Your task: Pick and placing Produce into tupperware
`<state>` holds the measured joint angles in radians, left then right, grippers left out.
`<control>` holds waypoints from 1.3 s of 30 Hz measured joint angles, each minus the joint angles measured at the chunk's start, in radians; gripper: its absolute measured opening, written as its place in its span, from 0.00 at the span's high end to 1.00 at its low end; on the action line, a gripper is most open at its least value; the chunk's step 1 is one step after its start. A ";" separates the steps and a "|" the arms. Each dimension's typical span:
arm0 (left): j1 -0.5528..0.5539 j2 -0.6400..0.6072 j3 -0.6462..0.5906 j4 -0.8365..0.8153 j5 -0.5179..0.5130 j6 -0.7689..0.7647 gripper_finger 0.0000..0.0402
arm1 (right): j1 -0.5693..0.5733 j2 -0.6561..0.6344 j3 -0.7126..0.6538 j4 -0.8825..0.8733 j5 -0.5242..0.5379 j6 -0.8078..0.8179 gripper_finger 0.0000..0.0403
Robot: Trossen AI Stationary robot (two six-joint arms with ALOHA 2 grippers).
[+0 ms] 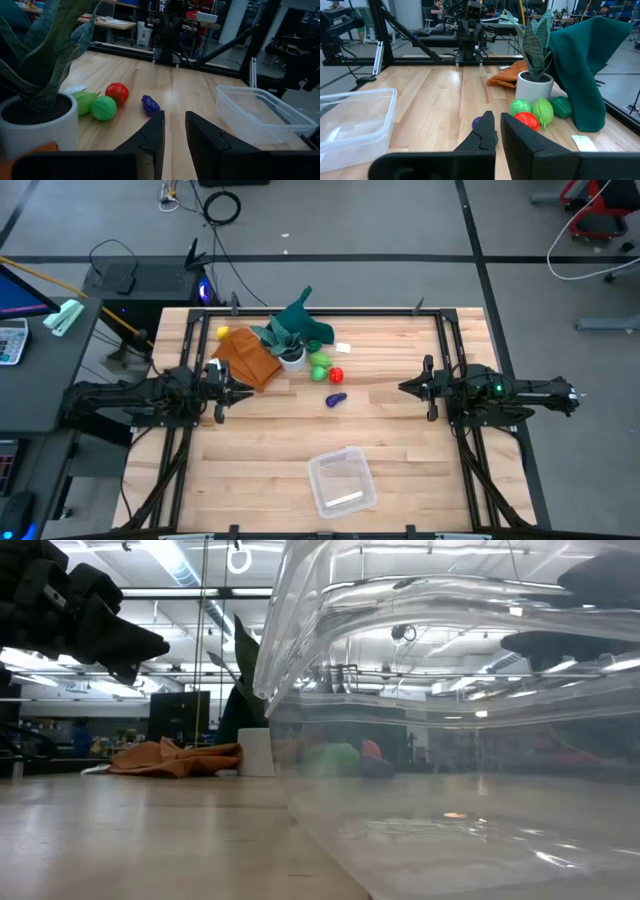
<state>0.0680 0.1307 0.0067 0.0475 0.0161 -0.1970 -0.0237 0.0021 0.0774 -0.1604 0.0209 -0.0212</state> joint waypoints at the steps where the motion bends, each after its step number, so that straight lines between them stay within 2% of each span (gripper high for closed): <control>1: 0.000 0.000 0.000 0.000 0.000 0.000 0.78 | 0.000 0.000 0.000 0.000 0.000 0.000 1.00; 39: 0.000 0.000 0.000 0.000 0.000 0.000 0.78 | 0.000 0.000 0.000 0.000 0.000 0.000 1.00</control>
<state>0.0679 0.1307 0.0069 0.0475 0.0158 -0.1972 -0.0236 0.0021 0.0774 -0.1603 0.0211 -0.0212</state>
